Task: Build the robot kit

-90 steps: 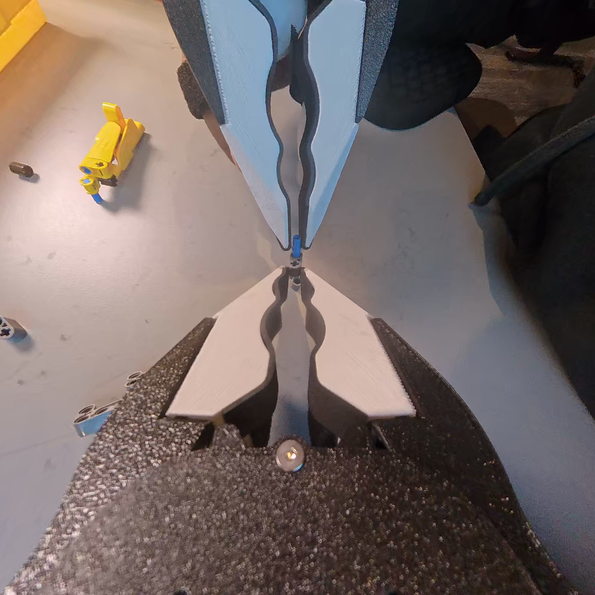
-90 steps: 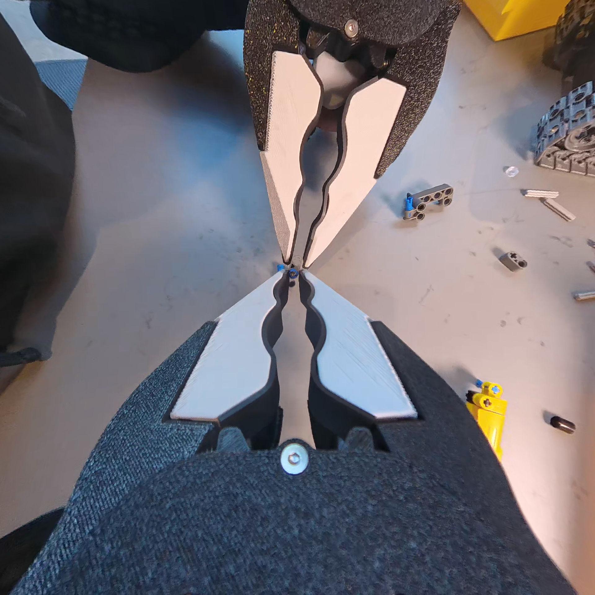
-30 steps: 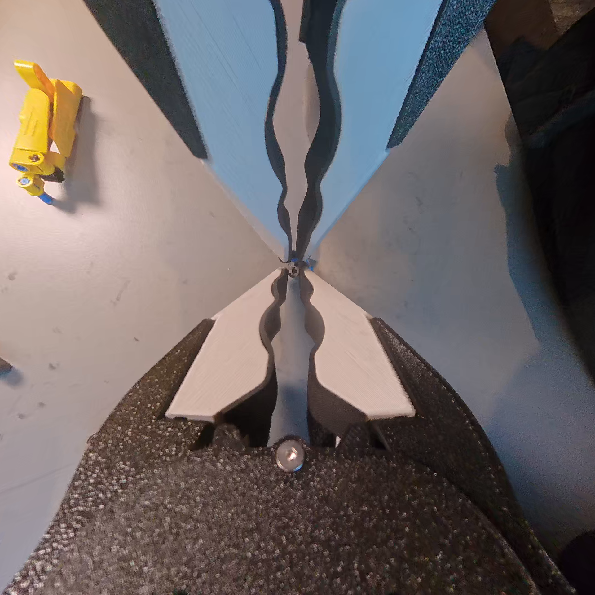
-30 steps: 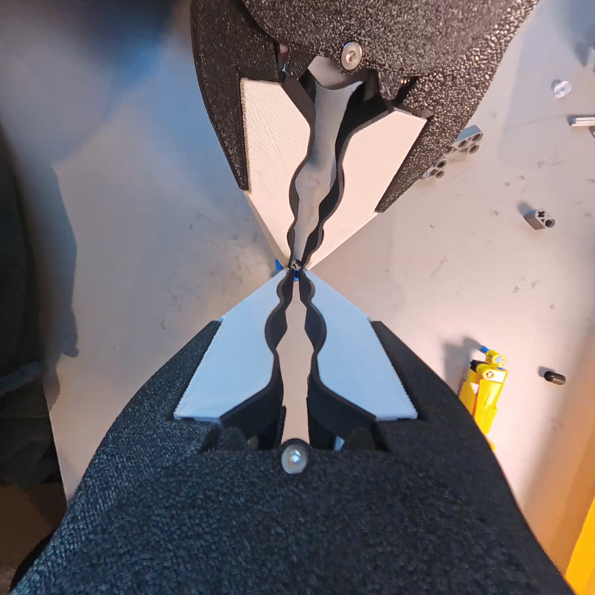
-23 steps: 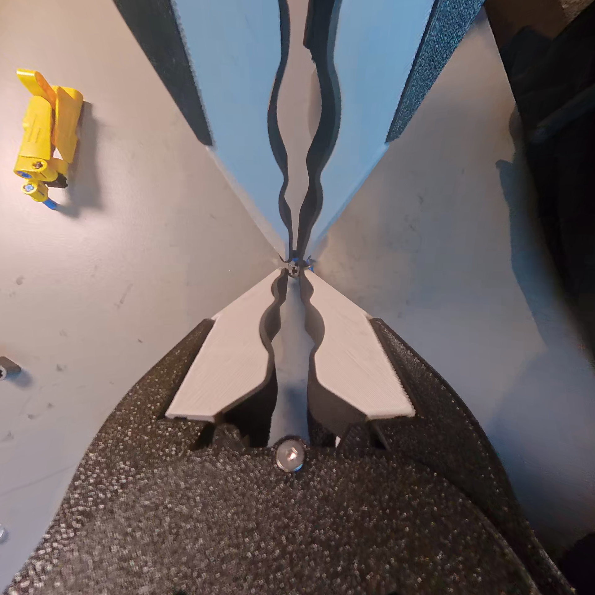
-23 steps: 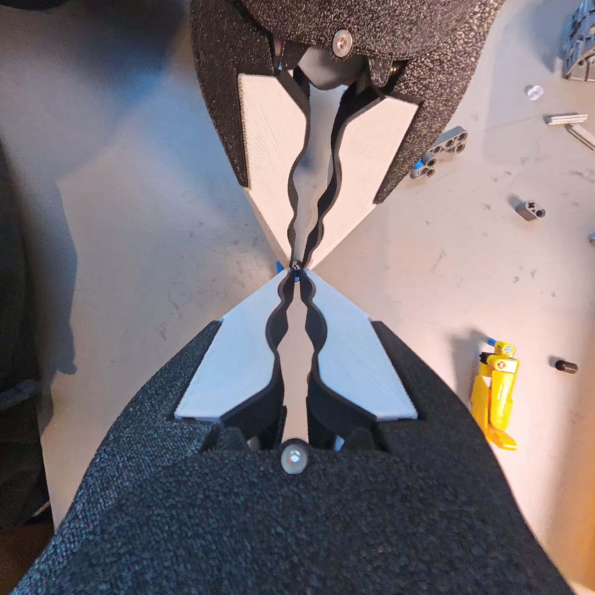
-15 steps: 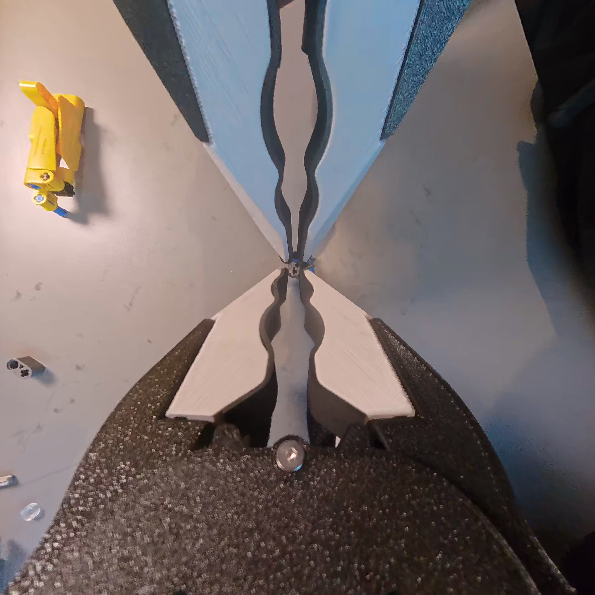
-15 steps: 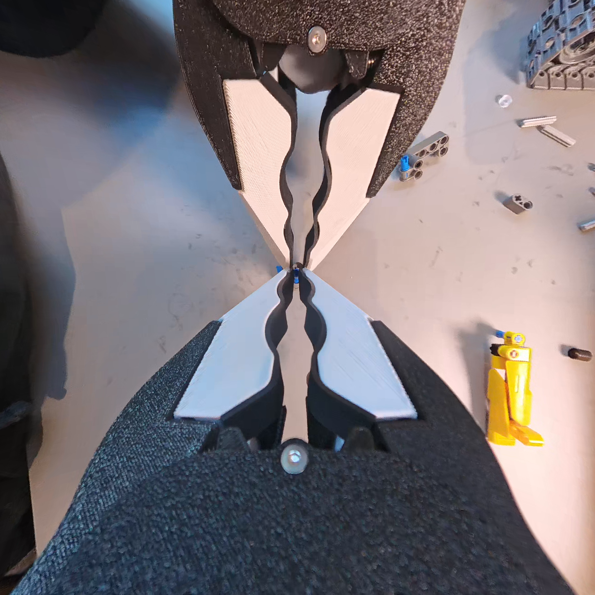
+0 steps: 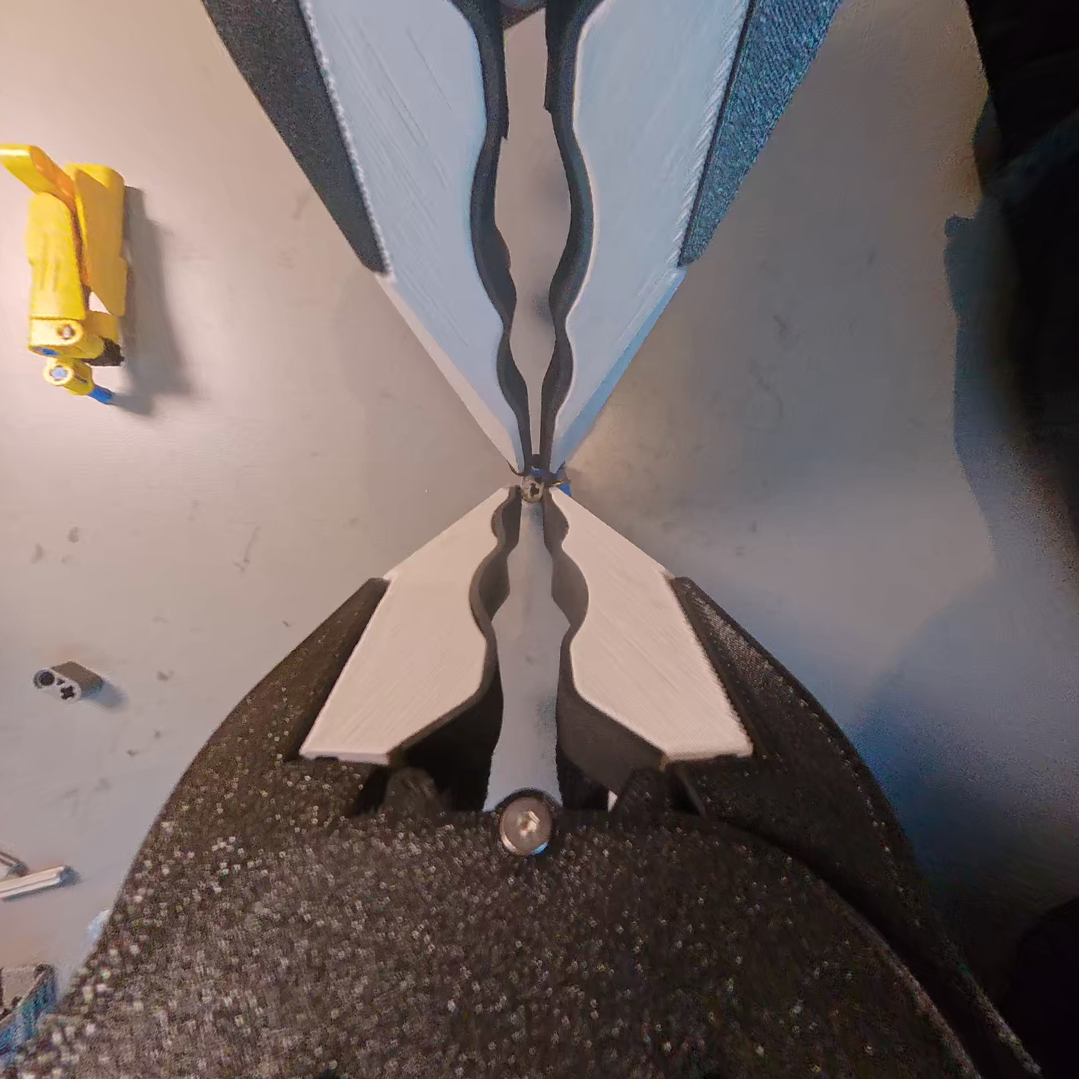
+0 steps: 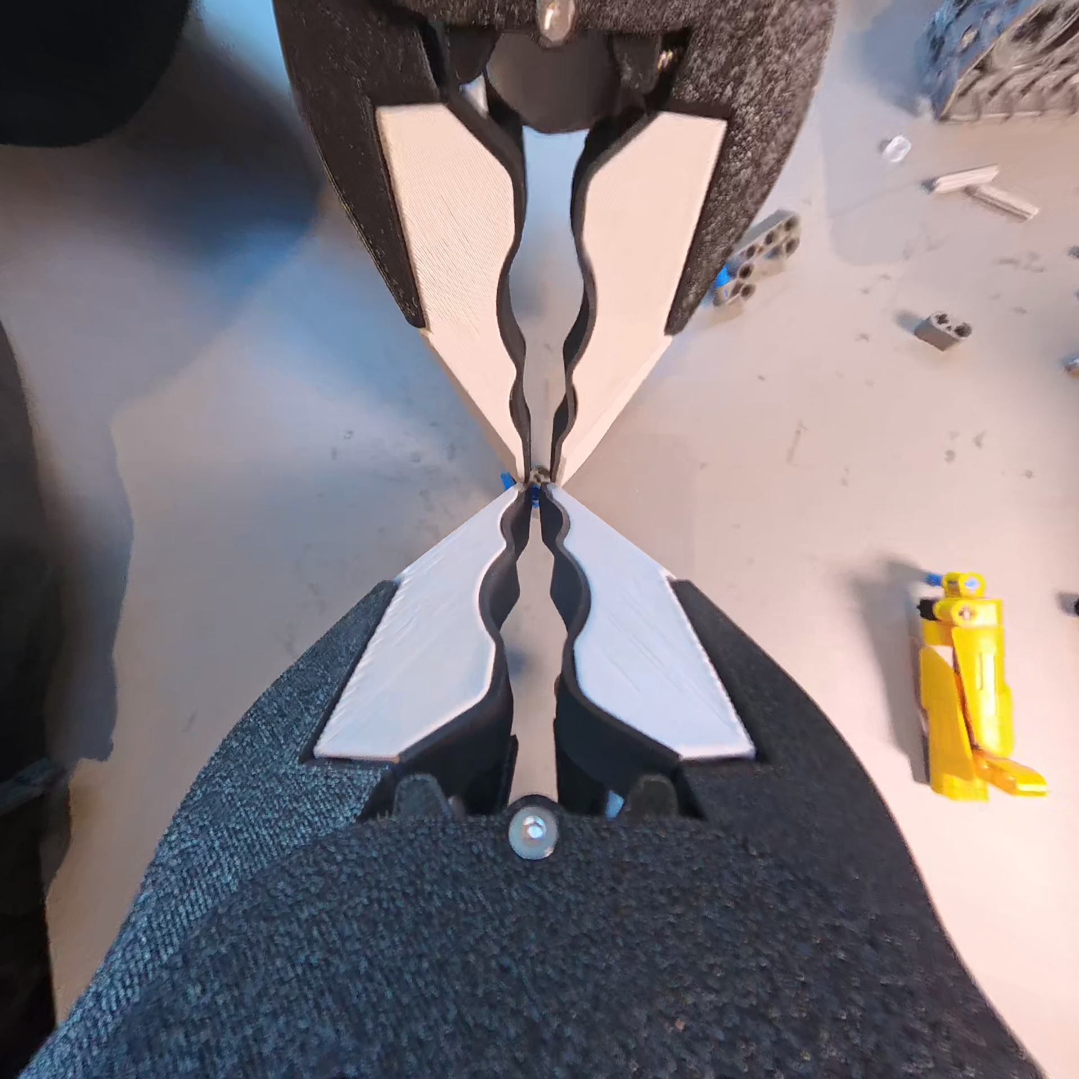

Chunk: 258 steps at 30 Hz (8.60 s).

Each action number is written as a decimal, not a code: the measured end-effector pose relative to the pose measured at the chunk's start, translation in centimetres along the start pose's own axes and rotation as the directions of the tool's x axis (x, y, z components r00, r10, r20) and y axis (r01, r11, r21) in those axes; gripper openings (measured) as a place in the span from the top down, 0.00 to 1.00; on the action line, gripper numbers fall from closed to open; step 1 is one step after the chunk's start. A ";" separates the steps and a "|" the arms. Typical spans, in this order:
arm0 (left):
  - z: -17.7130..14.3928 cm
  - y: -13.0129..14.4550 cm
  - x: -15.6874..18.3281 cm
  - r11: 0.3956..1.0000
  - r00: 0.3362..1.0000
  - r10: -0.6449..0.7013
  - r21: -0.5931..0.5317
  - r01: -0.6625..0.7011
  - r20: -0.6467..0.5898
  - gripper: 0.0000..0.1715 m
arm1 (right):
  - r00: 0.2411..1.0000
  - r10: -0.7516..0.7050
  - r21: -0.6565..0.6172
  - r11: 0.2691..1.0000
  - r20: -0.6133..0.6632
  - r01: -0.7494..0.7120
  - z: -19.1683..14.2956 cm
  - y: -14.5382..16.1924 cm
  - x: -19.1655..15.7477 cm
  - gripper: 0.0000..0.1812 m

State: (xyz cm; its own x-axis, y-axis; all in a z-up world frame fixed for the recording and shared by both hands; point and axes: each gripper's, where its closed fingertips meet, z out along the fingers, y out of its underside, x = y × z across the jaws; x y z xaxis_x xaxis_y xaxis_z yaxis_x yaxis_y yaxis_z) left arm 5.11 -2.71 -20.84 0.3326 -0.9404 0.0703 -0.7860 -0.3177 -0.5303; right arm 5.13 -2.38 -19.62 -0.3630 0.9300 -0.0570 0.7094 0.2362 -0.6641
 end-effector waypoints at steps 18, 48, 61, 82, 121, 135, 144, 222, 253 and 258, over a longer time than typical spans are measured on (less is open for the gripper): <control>-0.7 1.0 0.5 0.984 0.995 -0.090 0.148 0.095 -0.037 0.92 | 0.999 -0.033 -0.095 0.995 0.012 0.034 0.7 -0.7 -0.1 0.87; -6.6 -1.3 1.4 0.761 0.891 -0.412 0.610 0.221 0.191 0.91 | 0.929 -0.329 0.387 0.845 -0.169 0.370 -2.3 -7.2 -0.9 0.95; -8.6 -0.9 -1.8 0.737 0.744 -0.508 0.666 0.115 0.434 0.91 | 0.936 -0.259 0.440 0.830 -0.237 0.341 -2.6 -9.3 1.8 0.96; -7.7 -0.6 1.4 0.696 0.918 -0.363 0.701 0.152 0.162 0.88 | 0.921 -0.390 0.565 0.765 0.022 0.310 -2.1 -8.8 -1.0 0.96; -10.2 -1.9 1.5 0.544 0.916 -0.399 0.814 0.204 0.037 0.88 | 0.950 -0.239 0.688 0.725 0.199 0.039 -4.0 -10.6 -1.1 0.96; -10.7 -2.2 2.1 0.593 0.929 -0.346 0.798 0.107 0.133 0.83 | 0.947 -0.305 0.729 0.671 0.104 0.136 -4.9 -11.0 -1.7 0.96; -11.8 -4.4 1.0 0.680 0.885 -0.342 0.734 0.002 0.314 0.90 | 0.932 -0.204 0.802 0.583 0.300 -0.131 -6.5 -11.4 -0.8 0.96; -11.2 -6.0 7.3 0.482 0.996 0.052 0.871 -0.091 0.075 0.91 | 0.849 -0.515 0.652 0.684 0.116 0.326 -7.1 -11.1 -7.3 0.96; -14.4 2.6 -4.4 0.708 0.584 -0.521 0.698 -0.112 0.622 0.88 | 0.974 -0.163 0.663 0.713 -0.156 0.226 -5.6 -10.8 3.4 0.96; -15.1 5.2 -5.8 0.720 0.504 -0.590 0.694 -0.025 0.630 1.00 | 0.984 -0.088 0.661 0.731 -0.153 0.168 -4.5 -10.1 5.0 0.96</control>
State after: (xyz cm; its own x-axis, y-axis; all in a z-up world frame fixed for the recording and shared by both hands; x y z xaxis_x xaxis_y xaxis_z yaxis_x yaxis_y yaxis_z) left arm -8.76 -0.74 -11.26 0.9601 -0.2103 -0.1841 -0.2125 -0.1214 -0.9696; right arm -1.09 1.12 -9.87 -0.3275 0.9377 0.1162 0.0578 0.1427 -0.9881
